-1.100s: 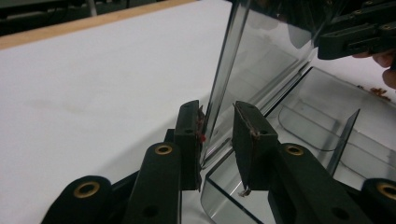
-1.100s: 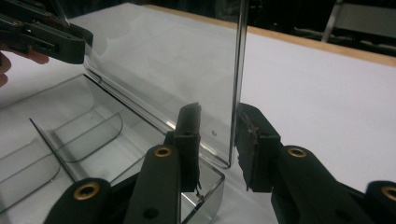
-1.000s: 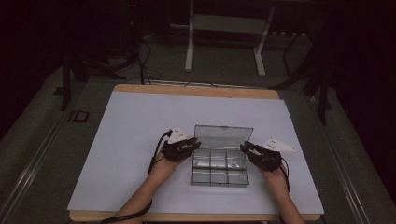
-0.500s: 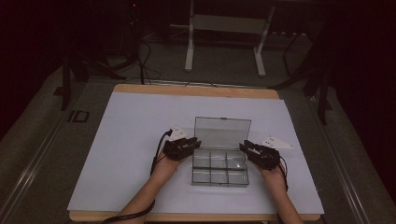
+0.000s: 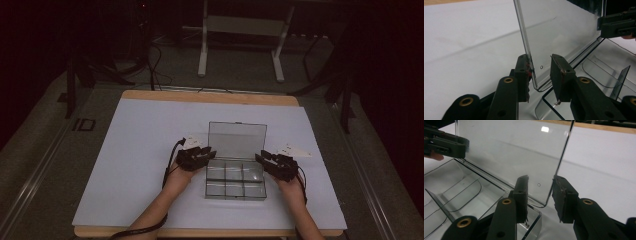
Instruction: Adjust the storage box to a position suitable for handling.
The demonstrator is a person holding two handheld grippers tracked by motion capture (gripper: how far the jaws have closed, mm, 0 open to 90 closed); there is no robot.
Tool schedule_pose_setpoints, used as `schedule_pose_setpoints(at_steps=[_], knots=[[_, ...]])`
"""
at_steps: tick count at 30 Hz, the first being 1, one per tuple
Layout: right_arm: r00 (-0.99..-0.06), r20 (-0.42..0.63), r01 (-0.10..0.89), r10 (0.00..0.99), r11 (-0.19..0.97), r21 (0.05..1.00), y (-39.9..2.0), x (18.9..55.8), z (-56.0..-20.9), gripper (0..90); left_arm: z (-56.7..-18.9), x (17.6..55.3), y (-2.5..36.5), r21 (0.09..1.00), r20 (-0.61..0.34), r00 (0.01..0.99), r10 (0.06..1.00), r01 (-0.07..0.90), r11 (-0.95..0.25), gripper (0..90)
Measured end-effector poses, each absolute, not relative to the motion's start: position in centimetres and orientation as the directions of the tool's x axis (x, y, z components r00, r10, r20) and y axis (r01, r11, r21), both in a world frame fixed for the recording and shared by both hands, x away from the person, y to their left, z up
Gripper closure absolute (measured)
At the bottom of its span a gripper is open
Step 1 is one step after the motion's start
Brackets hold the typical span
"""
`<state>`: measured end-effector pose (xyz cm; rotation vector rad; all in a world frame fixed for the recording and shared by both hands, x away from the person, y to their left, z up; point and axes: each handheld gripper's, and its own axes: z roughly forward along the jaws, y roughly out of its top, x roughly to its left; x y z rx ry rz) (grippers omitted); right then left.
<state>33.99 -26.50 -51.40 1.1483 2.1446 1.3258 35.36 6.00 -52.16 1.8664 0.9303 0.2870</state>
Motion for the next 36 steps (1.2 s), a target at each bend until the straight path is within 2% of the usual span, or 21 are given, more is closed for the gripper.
schedule_pose_setpoints(at_steps=[19,25,36], knots=[[-0.578,0.174,0.516,0.797,0.192,0.835,-26.3,34.6,-51.4,60.0,-51.9,35.9,5.5,0.820,-0.247,0.646,0.722,0.536,-0.199,61.3],[-0.565,0.209,0.541,0.798,0.167,0.824,-26.5,34.8,-51.4,59.0,-51.9,36.0,5.2,0.818,-0.238,0.639,0.732,0.538,-0.203,53.2],[-0.538,0.263,0.585,0.801,0.130,0.801,-26.8,35.1,-51.5,56.6,-52.3,36.6,5.4,0.791,-0.299,0.603,0.740,0.591,-0.162,49.2]])
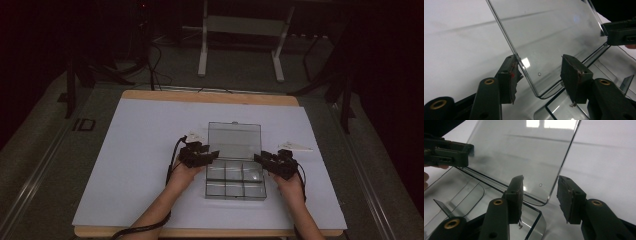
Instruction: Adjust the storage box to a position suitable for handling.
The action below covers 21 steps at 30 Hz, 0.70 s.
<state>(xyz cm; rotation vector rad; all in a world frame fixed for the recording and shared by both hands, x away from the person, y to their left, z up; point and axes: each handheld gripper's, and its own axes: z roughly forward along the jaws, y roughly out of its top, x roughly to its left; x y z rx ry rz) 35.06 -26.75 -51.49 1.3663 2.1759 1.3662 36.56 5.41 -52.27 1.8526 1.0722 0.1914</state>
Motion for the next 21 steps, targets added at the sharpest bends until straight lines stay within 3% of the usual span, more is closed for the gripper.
schedule_pose_setpoints(at_steps=[11,21], knots=[[-0.534,0.286,0.602,0.795,0.121,0.789,-26.86,35.10,-51.51,56.3,-52.77,36.83,5.82,0.768,-0.366,0.571,0.735,0.632,-0.108,49.1],[-0.543,0.285,0.603,0.790,0.131,0.787,-26.85,35.15,-51.40,55.7,-52.38,36.44,6.21,0.780,-0.322,0.585,0.744,0.609,-0.141,45.3]])
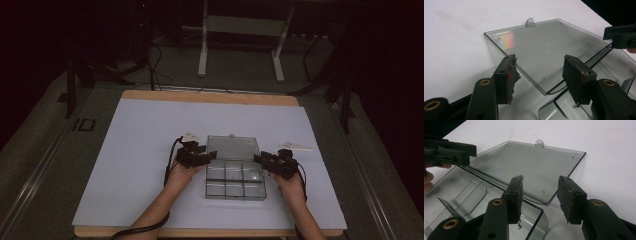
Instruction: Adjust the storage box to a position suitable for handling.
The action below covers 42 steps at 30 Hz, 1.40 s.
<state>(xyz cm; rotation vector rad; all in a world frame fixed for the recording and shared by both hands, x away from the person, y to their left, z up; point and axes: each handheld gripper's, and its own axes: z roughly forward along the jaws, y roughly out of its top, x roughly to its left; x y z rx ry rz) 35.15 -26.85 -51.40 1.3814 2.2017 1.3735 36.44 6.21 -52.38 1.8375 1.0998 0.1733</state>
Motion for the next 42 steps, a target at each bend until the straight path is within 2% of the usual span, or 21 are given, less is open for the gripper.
schedule_pose_setpoints(at_steps=[11,16,25,27,31,33,42], knots=[[-0.564,0.254,0.583,0.786,0.161,0.796,-26.8,34.9,-50.9,50.4,-51.0,34.9,6.6,0.813,-0.235,0.644,0.728,0.541,-0.216,42.7],[-0.566,0.240,0.574,0.789,0.168,0.802,-27.2,34.7,-50.4,48.8,-50.7,34.2,6.8,0.818,-0.227,0.665,0.711,0.527,-0.232,42.3],[-0.581,0.225,0.556,0.782,0.180,0.812,-28.5,34.3,-49.7,44.9,-50.2,32.9,6.8,0.815,-0.207,0.695,0.688,0.512,-0.272,23.9],[-0.583,0.214,0.550,0.784,0.187,0.814,-28.8,34.1,-49.7,44.3,-50.2,32.7,7.0,0.818,-0.217,0.709,0.671,0.507,-0.271,14.6],[-0.583,0.203,0.544,0.787,0.193,0.817,-29.3,33.8,-49.6,43.2,-50.3,32.3,7.5,0.831,-0.222,0.714,0.664,0.495,-0.255,13.7],[-0.585,0.191,0.539,0.788,0.202,0.817,-29.6,33.6,-49.5,42.8,-50.4,32.0,7.7,0.836,-0.218,0.721,0.658,0.486,-0.255,8.4],[-0.592,0.163,0.512,0.789,0.212,0.832,-30.8,32.5,-49.0,38.1,-50.9,30.6,8.6,0.837,-0.203,0.735,0.647,0.473,-0.276,8.4]])
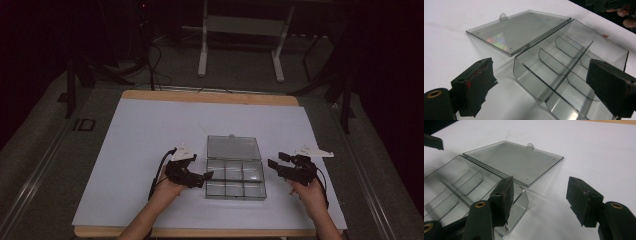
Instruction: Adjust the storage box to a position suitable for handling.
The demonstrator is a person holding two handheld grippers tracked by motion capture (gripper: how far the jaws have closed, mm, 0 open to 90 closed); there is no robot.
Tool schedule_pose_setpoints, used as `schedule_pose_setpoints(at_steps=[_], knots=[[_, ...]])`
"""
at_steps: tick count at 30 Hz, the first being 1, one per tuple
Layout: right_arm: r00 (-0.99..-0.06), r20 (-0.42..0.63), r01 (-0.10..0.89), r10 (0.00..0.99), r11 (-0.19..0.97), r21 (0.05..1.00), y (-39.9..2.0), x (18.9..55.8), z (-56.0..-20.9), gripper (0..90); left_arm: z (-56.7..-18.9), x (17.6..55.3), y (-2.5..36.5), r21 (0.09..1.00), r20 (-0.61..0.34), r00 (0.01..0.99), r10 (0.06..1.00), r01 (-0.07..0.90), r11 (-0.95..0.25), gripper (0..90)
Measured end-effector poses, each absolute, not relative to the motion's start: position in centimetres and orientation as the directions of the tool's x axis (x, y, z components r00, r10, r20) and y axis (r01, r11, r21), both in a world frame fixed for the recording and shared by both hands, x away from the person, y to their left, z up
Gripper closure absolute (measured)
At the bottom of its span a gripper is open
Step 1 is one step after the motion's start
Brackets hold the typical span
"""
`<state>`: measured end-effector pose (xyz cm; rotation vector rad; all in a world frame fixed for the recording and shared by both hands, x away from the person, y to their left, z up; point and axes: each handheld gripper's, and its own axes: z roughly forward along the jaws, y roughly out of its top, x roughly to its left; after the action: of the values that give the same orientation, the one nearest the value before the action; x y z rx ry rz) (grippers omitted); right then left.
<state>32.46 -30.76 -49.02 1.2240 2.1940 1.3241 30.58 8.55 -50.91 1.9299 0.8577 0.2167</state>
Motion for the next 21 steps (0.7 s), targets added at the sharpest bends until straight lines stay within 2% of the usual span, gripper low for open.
schedule_pose_setpoints(at_steps=[21], knots=[[-0.604,0.086,0.515,0.792,0.306,0.800,-34.5,29.4,-50.2,35.0,-52.7,27.1,10.2,0.832,-0.185,0.736,0.651,0.470,-0.294,8.4]])
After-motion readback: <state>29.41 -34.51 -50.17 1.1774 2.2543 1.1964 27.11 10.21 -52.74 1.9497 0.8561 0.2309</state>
